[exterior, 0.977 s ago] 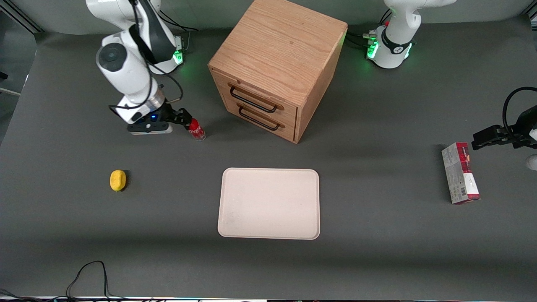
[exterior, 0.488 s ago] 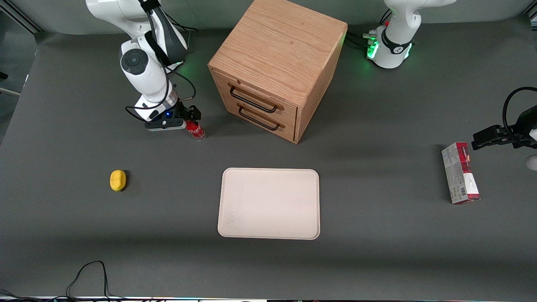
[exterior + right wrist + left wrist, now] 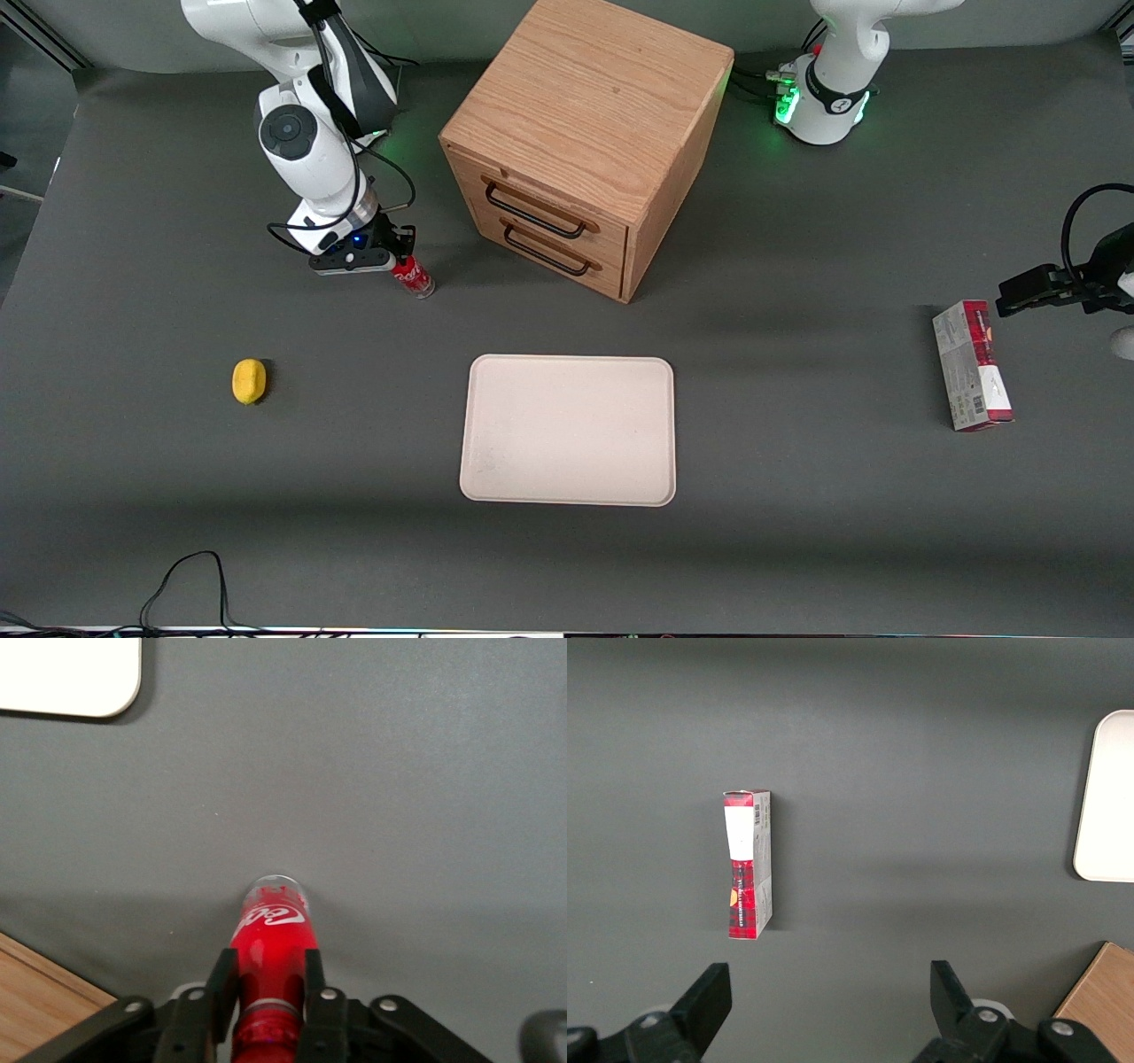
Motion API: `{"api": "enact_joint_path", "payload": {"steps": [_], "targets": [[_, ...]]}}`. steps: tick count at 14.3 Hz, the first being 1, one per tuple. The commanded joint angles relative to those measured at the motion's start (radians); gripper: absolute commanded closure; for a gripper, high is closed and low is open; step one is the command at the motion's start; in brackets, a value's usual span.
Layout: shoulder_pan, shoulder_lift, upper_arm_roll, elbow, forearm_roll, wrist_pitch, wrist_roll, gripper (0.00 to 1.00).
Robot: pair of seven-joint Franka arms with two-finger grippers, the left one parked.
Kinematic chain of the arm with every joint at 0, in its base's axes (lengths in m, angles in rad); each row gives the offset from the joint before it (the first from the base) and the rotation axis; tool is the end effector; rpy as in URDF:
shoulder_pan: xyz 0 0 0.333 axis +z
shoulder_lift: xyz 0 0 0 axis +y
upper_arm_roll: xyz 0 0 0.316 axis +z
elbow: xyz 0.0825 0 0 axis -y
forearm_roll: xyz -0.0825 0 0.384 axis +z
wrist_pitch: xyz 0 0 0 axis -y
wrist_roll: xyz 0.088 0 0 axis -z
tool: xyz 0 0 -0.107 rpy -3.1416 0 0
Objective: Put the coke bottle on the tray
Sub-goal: 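Close the right gripper around the red bottle's body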
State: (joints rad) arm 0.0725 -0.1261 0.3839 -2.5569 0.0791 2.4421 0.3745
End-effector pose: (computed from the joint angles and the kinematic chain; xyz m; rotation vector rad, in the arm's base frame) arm 0.3997 0.1938 0.3097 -3.1364 -0.0294 -0.0028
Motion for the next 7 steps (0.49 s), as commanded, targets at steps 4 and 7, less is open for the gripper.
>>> {"api": "enact_joint_path", "payload": {"steps": [4,7], "targets": [[-0.032,-0.004,-0.003,0.101,0.048,-0.038,0.026,1.0],[-0.081,0.032,-0.007,0.31,0.042,-0.213,0.029,1.0]]}}
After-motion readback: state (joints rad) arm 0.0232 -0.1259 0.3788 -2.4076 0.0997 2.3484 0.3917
